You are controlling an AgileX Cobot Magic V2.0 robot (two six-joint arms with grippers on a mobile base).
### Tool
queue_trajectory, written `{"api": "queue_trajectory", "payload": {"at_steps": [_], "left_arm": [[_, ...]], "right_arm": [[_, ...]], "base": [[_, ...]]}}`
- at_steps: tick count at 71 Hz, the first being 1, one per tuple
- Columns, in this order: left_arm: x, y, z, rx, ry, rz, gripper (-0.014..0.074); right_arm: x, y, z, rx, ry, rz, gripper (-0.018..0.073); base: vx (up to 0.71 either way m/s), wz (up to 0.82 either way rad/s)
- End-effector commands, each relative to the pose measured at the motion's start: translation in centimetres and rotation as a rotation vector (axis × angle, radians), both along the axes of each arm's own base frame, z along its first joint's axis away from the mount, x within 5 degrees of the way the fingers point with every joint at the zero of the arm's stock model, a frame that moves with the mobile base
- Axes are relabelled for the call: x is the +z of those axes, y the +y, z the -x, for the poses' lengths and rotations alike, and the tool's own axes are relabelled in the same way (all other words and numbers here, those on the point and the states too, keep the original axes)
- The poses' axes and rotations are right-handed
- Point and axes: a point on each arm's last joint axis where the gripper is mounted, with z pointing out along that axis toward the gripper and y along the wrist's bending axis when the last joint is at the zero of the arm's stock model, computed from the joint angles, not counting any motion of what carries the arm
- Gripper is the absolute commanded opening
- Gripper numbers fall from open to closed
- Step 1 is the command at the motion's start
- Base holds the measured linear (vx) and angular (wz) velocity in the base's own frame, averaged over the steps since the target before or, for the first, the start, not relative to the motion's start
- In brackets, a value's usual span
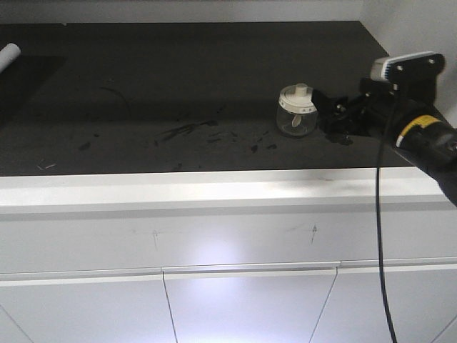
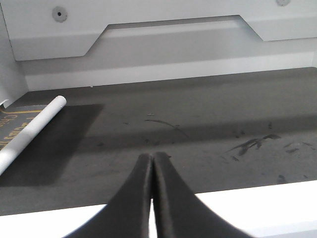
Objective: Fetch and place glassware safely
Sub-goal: 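Reach the open right gripper around the white-lidded glass jar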
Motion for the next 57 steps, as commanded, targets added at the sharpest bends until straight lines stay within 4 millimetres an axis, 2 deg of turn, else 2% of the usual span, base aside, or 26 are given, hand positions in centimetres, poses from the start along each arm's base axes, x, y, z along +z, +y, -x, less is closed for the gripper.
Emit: {"api": "queue_trajectory", "payload": {"at_steps": [1, 14, 28, 41, 57], "left_arm": [[1.6, -0.1, 0.0, -0.009, -0.098, 0.019, -0.0007], [1.6, -0.1, 0.0, -0.009, -0.098, 0.019, -0.0007], [1.6, -0.1, 0.0, -0.009, -0.098, 0.019, -0.0007], [1.6, -0.1, 0.0, -0.009, -0.098, 0.019, -0.0007], [1.6, -0.1, 0.0, -0.009, -0.098, 0.019, -0.0007]], "right_arm": [[2.5, 0.4, -1.9, 0.038, -0.15, -0.048, 0.0585], [1.6, 0.8, -6.1, 0.048, -0.176, -0.057, 0.0585], [0.5, 1.1, -9.7, 0.05, -0.193, -0.052, 0.0585], [-0.7, 1.2, -12.0, 0.039, -0.185, -0.046, 0.0585], [-2.1, 1.3, -13.7, 0.032, -0.18, -0.024, 0.0585]], "base": [[0.0, 0.0], [0.0, 0.0], [0.0, 0.0], [0.0, 0.0], [0.0, 0.0]]}}
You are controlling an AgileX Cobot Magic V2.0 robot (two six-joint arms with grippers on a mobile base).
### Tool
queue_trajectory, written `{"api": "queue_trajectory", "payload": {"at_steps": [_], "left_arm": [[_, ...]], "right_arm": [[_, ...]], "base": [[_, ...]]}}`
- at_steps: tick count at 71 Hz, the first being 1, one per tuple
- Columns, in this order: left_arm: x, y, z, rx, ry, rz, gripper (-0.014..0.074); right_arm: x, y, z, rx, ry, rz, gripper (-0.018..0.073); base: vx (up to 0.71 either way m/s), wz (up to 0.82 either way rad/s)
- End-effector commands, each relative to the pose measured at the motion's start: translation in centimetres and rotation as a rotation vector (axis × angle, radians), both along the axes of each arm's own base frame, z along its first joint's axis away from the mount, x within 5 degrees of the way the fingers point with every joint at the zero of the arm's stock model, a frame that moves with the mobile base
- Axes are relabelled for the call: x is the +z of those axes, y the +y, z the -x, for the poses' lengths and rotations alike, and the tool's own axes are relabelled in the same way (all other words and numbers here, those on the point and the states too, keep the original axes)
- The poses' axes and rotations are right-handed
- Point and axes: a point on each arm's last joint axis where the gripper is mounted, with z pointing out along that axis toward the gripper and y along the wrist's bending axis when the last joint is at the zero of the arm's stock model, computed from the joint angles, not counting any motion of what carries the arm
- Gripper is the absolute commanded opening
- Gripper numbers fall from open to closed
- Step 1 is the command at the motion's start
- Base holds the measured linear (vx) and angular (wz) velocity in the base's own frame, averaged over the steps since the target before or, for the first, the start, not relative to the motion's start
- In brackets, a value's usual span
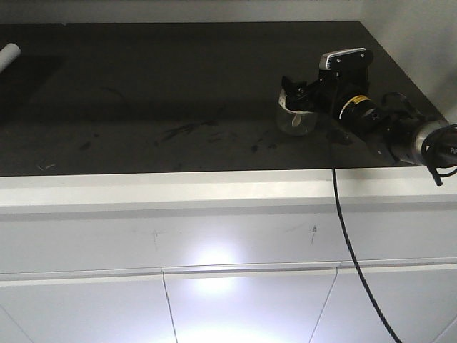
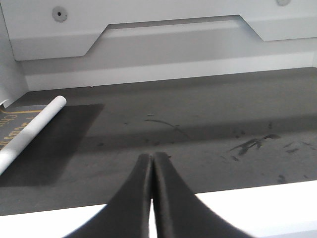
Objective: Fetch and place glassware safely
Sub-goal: 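Reach the open right gripper around the white-lidded glass jar, then close the right gripper on the jar lid and lift it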
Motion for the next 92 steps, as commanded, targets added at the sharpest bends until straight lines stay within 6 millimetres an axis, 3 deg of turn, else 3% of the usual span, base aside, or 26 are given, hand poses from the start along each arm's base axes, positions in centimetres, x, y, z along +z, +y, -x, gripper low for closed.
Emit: {"api": "queue_trajectory", "payload": {"at_steps": [1, 15, 24, 30, 44, 60, 73, 81, 92], "left_arm": [[1.6, -0.1, 0.0, -0.009, -0.098, 0.019, -0.0007], [1.6, -0.1, 0.0, -0.009, -0.098, 0.019, -0.0007], [1.6, -0.1, 0.0, -0.009, -0.098, 0.019, -0.0007], [1.6, -0.1, 0.0, -0.009, -0.098, 0.019, -0.0007], [1.6, -0.1, 0.0, -0.009, -0.098, 0.019, -0.0007], [1.6, -0.1, 0.0, -0.009, -0.098, 0.019, -0.0007], [1.6, -0.1, 0.0, -0.009, -0.098, 0.019, -0.0007], [1.6, -0.1, 0.0, -0.009, -0.098, 0.019, -0.0007], [1.6, -0.1, 0.0, -0.009, -0.098, 0.019, -0.0007]], "right_arm": [[3.9, 0.1, -0.2, 0.018, -0.143, -0.015, 0.0585], [3.2, 0.1, -0.6, 0.016, -0.141, 0.006, 0.057], [3.2, 0.1, -0.6, 0.016, -0.141, 0.006, 0.0501], [3.2, 0.1, -0.6, 0.016, -0.139, 0.006, 0.0402], [3.0, 0.1, -0.6, 0.015, -0.133, 0.002, -0.0015], [3.5, 0.1, -0.5, 0.022, -0.139, -0.035, -0.0008], [6.2, 0.1, 0.4, 0.032, -0.167, -0.041, -0.0006], [8.4, 0.0, 2.1, 0.035, -0.194, -0.042, -0.0004], [9.6, -0.2, 5.2, 0.03, -0.175, -0.042, -0.0003]], "base": [[0.0, 0.0], [0.0, 0.0], [0.0, 0.0], [0.0, 0.0], [0.0, 0.0], [0.0, 0.0], [0.0, 0.0], [0.0, 0.0], [0.0, 0.0]]}}
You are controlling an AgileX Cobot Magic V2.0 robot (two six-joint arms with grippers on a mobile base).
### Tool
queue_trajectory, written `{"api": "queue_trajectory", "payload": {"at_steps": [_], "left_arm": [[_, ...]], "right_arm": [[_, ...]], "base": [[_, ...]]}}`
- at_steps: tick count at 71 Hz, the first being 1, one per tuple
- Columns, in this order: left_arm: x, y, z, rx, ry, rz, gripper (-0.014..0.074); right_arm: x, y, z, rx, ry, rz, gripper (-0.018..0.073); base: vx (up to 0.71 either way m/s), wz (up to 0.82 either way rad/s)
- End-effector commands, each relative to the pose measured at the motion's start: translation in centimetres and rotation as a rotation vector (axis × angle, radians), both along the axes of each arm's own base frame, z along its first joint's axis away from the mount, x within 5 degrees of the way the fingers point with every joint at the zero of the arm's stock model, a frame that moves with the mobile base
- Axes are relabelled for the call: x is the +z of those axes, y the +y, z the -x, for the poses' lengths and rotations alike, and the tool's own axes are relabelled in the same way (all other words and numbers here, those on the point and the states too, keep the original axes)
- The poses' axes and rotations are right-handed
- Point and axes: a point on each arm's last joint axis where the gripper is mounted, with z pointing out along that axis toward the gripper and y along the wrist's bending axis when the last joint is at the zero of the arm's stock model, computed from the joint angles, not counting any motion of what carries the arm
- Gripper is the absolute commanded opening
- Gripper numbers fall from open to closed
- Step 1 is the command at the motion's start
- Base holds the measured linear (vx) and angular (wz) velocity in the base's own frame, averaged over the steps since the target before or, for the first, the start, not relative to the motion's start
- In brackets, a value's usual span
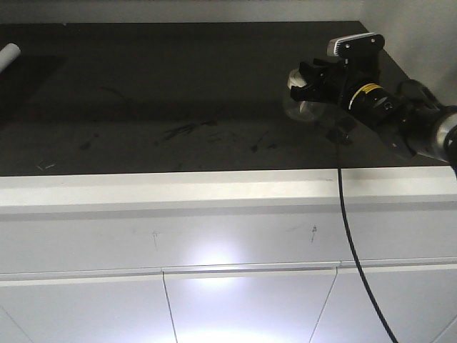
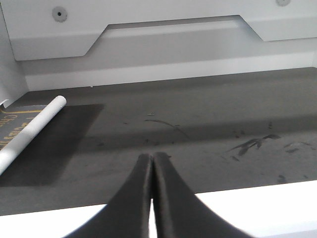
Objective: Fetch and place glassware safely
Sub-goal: 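Close the right gripper on the jar lid and lift it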
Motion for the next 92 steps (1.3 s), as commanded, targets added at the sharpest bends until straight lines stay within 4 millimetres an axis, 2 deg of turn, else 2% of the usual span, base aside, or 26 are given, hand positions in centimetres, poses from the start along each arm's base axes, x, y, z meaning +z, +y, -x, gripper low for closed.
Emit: {"api": "queue_trajectory", "payload": {"at_steps": [1, 34, 52, 63, 79, 92], "left_arm": [[1.6, -0.1, 0.0, -0.009, -0.098, 0.019, -0.0007], [1.6, -0.1, 0.0, -0.009, -0.098, 0.019, -0.0007], [1.6, -0.1, 0.0, -0.009, -0.098, 0.019, -0.0007], [1.6, -0.1, 0.0, -0.009, -0.098, 0.019, -0.0007], [1.6, -0.1, 0.0, -0.009, -0.098, 0.019, -0.0007], [1.6, -0.1, 0.0, -0.009, -0.098, 0.019, -0.0007]], "right_arm": [[5.5, 0.0, 2.6, 0.031, -0.157, -0.054, -0.0003], [8.4, -0.8, 14.4, 0.04, -0.179, -0.048, -0.0003], [8.7, -0.8, 19.3, 0.055, -0.201, -0.058, -0.0003], [8.5, 1.4, 21.3, 0.148, -0.199, -0.067, -0.0003], [8.8, 5.8, 23.5, 0.335, -0.204, -0.082, -0.0003], [8.8, 8.3, 25.1, 0.452, -0.199, -0.095, -0.0003]], "base": [[0.0, 0.0], [0.0, 0.0], [0.0, 0.0], [0.0, 0.0], [0.0, 0.0], [0.0, 0.0]]}}
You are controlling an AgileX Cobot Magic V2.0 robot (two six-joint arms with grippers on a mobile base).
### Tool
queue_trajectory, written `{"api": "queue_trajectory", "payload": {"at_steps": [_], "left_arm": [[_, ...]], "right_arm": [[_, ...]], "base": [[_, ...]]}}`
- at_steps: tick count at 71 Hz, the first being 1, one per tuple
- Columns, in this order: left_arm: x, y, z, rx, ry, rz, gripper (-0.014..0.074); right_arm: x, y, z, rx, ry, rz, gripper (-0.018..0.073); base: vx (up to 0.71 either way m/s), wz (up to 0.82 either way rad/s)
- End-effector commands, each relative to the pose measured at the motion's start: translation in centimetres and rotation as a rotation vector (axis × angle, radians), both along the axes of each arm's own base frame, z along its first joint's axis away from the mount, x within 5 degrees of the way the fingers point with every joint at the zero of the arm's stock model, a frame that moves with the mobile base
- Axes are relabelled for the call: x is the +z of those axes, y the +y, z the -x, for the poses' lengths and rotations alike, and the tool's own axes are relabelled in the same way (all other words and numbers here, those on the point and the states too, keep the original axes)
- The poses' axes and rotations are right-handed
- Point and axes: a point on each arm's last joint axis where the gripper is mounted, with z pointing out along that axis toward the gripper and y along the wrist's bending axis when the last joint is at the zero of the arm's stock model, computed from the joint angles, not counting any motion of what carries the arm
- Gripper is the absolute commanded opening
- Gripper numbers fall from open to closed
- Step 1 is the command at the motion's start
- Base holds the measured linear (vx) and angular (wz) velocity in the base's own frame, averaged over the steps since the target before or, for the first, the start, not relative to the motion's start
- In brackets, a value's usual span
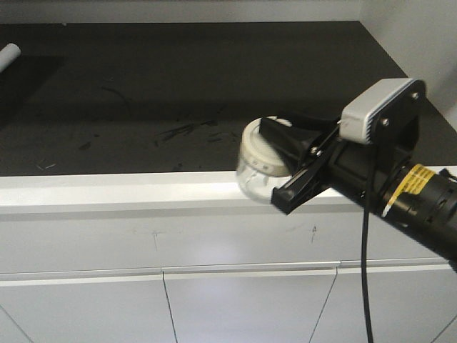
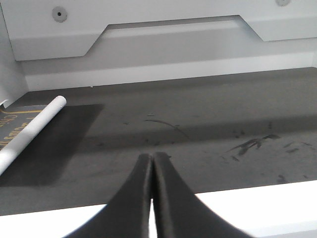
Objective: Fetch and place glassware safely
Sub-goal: 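Close the right gripper on the jar lid and lift it, then hold the jar in the right gripper while the base backs away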
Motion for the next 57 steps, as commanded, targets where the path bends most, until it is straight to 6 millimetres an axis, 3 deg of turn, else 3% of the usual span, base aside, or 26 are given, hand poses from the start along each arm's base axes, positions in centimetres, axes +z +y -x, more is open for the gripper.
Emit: {"api": "queue_trajectory", "payload": {"at_steps": [1, 21, 57], "left_arm": [[1.6, -0.1, 0.0, -0.009, -0.098, 0.019, -0.0007], [1.6, -0.1, 0.0, -0.009, -0.098, 0.019, -0.0007], [1.6, -0.1, 0.0, -0.009, -0.098, 0.019, -0.0007]], "right_arm": [[2.6, 1.0, 1.3, 0.085, -0.104, -0.1, -0.0003], [2.7, 3.4, 3.3, 0.212, -0.11, -0.118, -0.0003], [2.6, 3.4, 3.3, 0.208, -0.103, -0.11, -0.0003]], "base": [[0.0, 0.0], [0.0, 0.0], [0.0, 0.0]]}}
